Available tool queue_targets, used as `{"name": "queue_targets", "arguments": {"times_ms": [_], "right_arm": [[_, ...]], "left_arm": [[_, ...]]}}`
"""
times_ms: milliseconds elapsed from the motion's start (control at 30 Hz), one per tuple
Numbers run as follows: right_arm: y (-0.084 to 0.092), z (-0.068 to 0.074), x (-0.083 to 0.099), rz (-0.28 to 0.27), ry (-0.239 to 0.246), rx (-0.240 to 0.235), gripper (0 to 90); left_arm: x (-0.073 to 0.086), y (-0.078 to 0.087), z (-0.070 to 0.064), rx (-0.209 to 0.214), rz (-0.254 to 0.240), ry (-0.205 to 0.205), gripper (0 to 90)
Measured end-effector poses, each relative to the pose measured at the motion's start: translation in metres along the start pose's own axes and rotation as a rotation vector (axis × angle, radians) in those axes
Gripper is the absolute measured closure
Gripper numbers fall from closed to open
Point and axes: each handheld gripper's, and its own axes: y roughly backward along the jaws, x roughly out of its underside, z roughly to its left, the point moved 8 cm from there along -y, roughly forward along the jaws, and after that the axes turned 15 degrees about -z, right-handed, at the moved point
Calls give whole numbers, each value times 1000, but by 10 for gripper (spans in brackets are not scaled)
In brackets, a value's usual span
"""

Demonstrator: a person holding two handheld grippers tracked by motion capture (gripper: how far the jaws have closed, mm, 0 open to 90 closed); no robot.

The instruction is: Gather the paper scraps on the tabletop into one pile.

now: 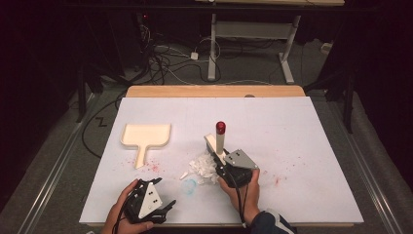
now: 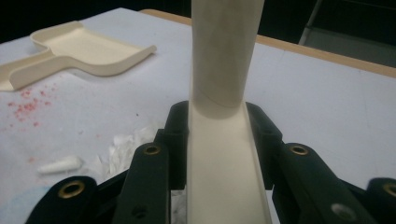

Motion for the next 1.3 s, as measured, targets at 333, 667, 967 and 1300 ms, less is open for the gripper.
{"name": "queue_targets", "arguments": {"times_ms": [333, 667, 967, 1300], "right_arm": [[0, -23, -14, -22, -19, -12, 677], [46, -57, -32, 6, -3, -111, 677], [99, -68, -11, 147, 94, -214, 678], [111, -21, 8, 206, 95, -380, 678]], "left_arm": [[1, 1, -1, 1, 6, -2, 195], [2, 1, -2, 4, 21, -13, 197], [2, 1, -3, 7, 26, -25, 198], [-2, 2, -2, 3, 11, -28, 199]]}}
